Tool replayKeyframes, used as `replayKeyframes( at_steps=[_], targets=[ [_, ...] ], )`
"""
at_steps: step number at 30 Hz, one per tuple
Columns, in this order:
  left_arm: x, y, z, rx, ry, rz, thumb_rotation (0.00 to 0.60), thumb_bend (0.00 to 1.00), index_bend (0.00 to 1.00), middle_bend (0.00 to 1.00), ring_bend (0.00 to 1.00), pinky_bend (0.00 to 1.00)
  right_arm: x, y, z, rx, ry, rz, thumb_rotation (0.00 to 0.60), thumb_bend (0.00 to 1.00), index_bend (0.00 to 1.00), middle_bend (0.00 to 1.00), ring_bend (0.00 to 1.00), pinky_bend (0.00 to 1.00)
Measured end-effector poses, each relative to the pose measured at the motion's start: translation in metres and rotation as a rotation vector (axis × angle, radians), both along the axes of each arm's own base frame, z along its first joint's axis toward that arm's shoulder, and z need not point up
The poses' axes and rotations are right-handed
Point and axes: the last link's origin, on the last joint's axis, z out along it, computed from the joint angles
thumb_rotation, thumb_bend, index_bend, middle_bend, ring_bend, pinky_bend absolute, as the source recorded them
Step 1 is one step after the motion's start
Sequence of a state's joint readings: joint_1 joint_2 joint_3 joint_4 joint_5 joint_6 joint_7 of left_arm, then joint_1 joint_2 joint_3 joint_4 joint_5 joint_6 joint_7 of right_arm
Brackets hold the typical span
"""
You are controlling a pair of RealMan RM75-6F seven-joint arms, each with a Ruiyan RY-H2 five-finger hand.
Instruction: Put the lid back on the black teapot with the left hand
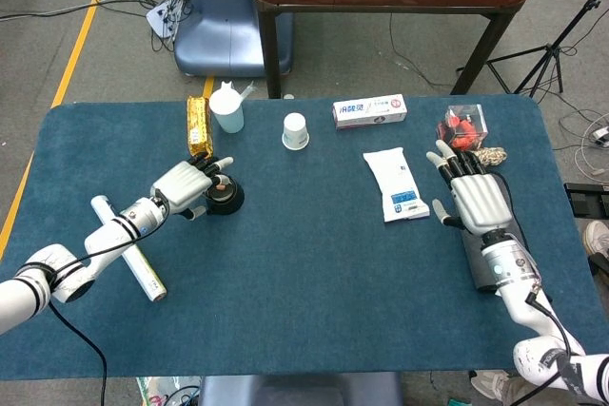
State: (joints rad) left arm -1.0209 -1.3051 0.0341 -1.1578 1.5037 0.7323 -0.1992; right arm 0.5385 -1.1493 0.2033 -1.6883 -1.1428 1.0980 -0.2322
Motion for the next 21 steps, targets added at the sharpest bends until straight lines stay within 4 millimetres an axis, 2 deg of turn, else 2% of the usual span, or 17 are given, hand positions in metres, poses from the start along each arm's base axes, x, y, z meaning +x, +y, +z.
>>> replayKeyframes(
  at_steps=[8,21],
  targets=[
    [-0.01,-0.007,-0.003,0.025,0.011,0.04,0.6,0.32,0.22,0.0,0.0,0.0,-0.005,0.004,0.003,0.006,-0.008,0.0,0.6,0.44,0.03,0.0,0.0,0.0],
    [-0.023,-0.013,-0.015,0.017,0.011,0.052,0.6,0.32,0.23,0.0,0.0,0.0,-0.003,0.005,0.002,0.008,-0.007,0.002,0.6,0.44,0.03,0.0,0.0,0.0]
  ],
)
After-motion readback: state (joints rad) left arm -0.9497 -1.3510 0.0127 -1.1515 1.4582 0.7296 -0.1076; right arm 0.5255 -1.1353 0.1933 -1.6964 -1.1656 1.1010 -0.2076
